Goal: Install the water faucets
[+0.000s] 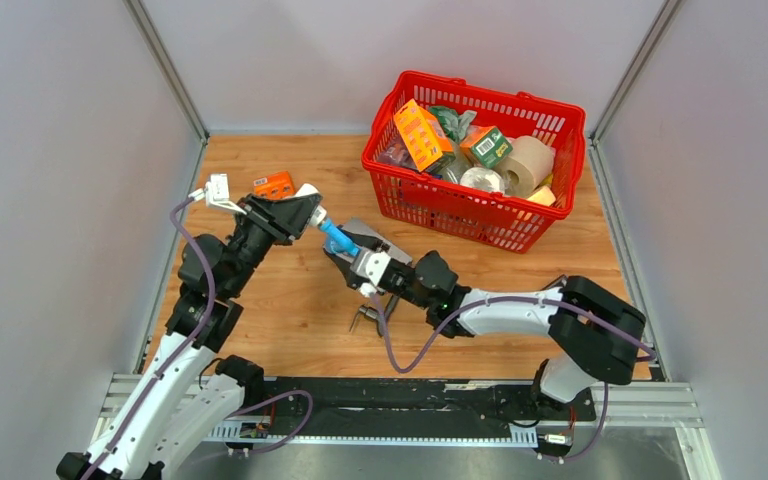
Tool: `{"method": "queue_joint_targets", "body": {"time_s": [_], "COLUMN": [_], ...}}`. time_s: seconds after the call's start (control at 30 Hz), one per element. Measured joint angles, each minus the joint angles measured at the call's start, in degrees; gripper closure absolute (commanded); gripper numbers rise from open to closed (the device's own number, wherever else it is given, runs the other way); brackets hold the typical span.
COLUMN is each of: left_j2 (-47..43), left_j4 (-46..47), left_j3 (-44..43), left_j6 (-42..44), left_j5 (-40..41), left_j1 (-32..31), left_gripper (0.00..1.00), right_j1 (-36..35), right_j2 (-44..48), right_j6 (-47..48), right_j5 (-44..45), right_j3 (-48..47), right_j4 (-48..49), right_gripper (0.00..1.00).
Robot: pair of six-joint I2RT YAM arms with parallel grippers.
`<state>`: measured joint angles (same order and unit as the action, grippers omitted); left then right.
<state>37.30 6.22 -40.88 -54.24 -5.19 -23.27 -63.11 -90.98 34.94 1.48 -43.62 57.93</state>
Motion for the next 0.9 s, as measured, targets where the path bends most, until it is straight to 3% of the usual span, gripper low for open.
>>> {"method": "queue_joint_targets", "body": {"time_s": [0.2, 0.33, 0.47, 0.5, 0.67, 0.77, 0.9], "left_j2": [-1.40, -1.75, -2.08, -2.08, -2.16, -2.40, -3.02], "left_j4": [5.14, 10.10, 13.31, 13.33, 8.79, 4.87, 0.26], "left_j3": [0.55, 1.53, 3.61, 4.15, 4.39, 3.13, 0.94], "left_j6": [1.90, 4.83, 9.46, 10.27, 11.52, 12.04, 12.15], "left_j5": [-3.85, -7.96, -8.92, -8.35, -4.09, -1.16, 4.52], "left_j1": [-0.33, -0.39, -0.15, 0.09, -0.02, -0.44, -0.24], "left_gripper": [1.00, 1.00, 1.00, 1.00, 1.00, 1.00, 1.00], "right_j1": [8.57, 15.04, 19.30, 19.91, 20.83, 21.40, 22.75], "right_j2": [3.78, 1.81, -5.84, -7.82, -10.25, -9.73, -7.69], "right_j6": [-20.26, -40.57, -66.01, -71.60, -83.62, -84.06, -79.36], "right_j5": [-22.97, -37.16, -46.64, -48.30, -50.45, -49.79, -48.92], "right_j3": [0.61, 0.00, -4.66, -5.90, -6.12, -4.26, -1.16], "right_j4": [0.72, 8.46, 15.67, 16.55, 17.49, 17.59, 17.22], "right_gripper": [1.00, 1.00, 0.98, 0.95, 0.40, 0.25, 0.15]}}
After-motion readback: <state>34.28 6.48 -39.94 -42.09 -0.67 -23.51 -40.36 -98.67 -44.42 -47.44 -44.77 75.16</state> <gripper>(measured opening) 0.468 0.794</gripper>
